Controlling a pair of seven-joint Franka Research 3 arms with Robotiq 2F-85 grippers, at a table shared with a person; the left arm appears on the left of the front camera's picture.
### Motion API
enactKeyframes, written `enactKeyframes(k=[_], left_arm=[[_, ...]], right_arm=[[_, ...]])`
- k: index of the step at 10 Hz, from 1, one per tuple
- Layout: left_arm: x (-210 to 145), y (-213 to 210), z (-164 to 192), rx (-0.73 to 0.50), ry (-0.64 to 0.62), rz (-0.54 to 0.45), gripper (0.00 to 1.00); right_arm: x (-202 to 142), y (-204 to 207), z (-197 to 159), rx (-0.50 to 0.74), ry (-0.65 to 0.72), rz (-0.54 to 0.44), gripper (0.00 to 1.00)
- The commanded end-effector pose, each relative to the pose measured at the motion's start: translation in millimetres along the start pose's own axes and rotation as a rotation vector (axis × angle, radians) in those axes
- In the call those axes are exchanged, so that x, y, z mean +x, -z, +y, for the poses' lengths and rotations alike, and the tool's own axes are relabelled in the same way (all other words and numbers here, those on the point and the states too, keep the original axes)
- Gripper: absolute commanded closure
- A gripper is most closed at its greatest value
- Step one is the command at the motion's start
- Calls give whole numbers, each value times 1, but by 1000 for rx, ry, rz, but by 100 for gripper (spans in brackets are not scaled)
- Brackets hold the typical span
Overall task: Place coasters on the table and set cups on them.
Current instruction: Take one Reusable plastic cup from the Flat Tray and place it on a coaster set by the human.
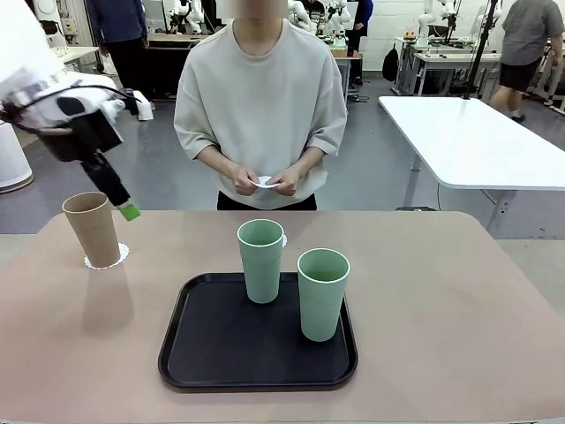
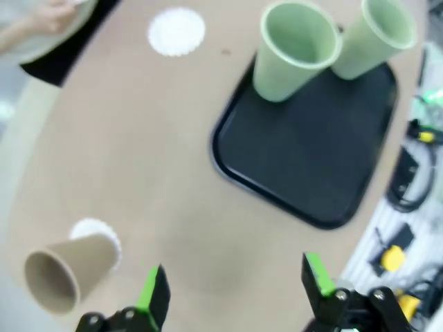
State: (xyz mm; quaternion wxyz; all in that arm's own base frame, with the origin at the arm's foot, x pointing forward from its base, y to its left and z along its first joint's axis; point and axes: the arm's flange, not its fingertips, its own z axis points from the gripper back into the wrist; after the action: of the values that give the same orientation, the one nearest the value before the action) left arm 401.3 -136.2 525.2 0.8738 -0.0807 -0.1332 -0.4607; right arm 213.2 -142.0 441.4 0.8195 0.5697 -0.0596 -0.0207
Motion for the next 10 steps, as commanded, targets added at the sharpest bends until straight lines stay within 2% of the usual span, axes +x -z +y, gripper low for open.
enactKeyframes(k=[1,3,5,6,10], left_arm=[[23,21,9,22,9,8,0],[29,48,10,-8,46,17,0],[22,58,9,43,56,-59,0],[30,54,9,-11,39,12,0],[30,54,9,-11,39,12,0]], right_arm=[[0,0,0,13,-4,0,0],[0,0,0,13,-4,0,0],[0,0,0,13,-4,0,0],[0,0,0,13,-4,0,0],[0,0,0,13,-4,0,0]])
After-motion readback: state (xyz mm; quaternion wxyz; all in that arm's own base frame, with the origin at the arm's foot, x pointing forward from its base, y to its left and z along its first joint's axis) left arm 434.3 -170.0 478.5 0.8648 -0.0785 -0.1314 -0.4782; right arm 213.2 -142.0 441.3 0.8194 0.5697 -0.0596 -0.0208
